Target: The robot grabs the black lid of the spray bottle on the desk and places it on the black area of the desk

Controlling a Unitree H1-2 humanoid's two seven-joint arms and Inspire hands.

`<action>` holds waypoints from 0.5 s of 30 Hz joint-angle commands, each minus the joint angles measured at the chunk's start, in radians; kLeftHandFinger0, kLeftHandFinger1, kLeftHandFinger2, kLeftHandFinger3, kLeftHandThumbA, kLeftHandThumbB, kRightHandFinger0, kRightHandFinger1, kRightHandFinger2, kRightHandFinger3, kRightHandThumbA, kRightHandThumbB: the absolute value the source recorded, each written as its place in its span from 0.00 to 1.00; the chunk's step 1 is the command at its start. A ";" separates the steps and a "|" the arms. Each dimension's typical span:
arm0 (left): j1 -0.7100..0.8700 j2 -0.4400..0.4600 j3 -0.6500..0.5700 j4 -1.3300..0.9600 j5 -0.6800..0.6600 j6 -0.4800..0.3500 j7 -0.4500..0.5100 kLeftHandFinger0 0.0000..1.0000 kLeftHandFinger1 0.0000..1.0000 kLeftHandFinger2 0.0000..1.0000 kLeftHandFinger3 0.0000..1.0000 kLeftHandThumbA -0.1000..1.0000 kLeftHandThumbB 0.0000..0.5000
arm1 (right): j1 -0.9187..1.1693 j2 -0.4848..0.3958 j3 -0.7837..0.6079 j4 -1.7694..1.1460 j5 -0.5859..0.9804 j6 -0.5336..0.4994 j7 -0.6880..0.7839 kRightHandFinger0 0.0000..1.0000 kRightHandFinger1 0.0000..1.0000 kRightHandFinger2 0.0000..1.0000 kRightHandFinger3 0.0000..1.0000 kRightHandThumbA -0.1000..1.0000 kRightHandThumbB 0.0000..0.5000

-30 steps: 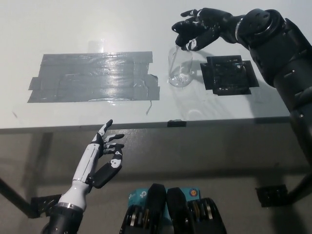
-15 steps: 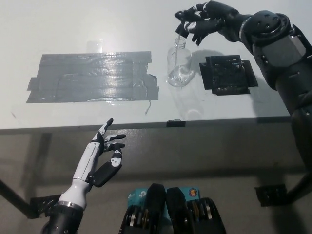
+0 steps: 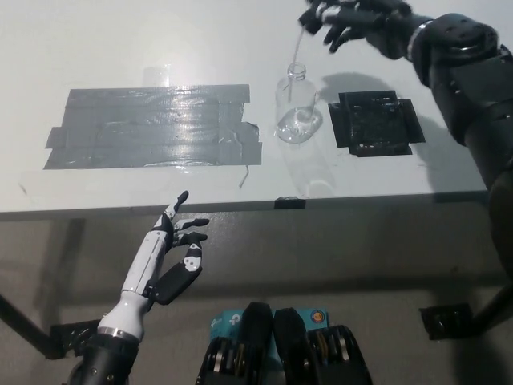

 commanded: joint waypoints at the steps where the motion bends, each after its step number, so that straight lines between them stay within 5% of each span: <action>1: -0.016 0.013 -0.002 -0.014 0.006 -0.031 0.004 0.70 0.64 0.73 1.00 0.25 0.18 | -0.074 -0.061 -0.144 -0.012 0.179 0.003 -0.060 0.25 0.26 0.41 0.52 0.08 0.62; 7: -0.012 0.015 0.001 -0.010 0.006 -0.039 0.007 0.67 0.63 0.73 1.00 0.24 0.17 | -0.082 -0.092 -0.270 -0.021 0.232 0.007 -0.133 0.26 0.30 0.47 0.56 0.00 0.51; 15: -0.009 0.013 0.003 -0.018 0.008 -0.025 0.008 0.65 0.63 0.73 1.00 0.27 0.16 | -0.032 -0.131 -0.305 -0.013 0.263 0.002 -0.149 0.24 0.30 0.47 0.56 0.00 0.54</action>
